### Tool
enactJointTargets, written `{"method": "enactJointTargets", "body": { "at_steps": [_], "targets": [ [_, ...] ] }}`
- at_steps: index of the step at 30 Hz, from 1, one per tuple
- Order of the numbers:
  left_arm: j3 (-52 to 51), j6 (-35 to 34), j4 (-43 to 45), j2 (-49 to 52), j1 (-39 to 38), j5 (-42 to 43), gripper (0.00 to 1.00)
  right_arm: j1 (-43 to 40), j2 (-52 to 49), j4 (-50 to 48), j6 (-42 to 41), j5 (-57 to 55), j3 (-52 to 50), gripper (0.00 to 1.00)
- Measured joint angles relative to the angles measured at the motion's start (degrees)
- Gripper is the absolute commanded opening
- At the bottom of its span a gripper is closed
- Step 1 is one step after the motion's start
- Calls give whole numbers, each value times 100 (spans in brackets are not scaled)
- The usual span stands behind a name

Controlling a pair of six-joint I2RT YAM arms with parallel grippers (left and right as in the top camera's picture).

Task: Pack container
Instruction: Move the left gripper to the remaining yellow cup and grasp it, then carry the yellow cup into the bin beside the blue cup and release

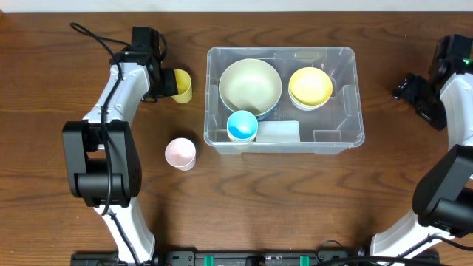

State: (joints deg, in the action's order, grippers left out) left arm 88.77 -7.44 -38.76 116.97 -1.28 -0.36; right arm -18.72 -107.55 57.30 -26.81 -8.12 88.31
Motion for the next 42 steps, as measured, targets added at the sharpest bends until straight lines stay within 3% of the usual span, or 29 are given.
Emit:
{"method": "enactJointTargets", "body": {
  "at_steps": [1,5,7,20,27,31,34,42],
  "targets": [
    [0,-17,2,-2,0,4,49,0,0,0,2,0,0,99],
    [0,-31,2,4,0,17,15,0,0,0,2,0,0,99],
    [0,-31,-2,7,0,26,6,0,0,0,2,0,0,99],
    [140,-4,-367,-63,11,348,6,0,0,-2,2,-2,0,99],
    [791,-7,-776,-1679,-122,385,6,0,0,0,0,-2,0,99],
    [1056,-4,-778,-3021,-850,382,6,0,0,0,2,-2,0,99],
    [1137,24,-780,-3464,-1683,422,6,0,0,0,2,0,0,99],
    [981,323,-898,-2675,-3296,468,6,0,0,2,2,0,0,99]
  ]
}}
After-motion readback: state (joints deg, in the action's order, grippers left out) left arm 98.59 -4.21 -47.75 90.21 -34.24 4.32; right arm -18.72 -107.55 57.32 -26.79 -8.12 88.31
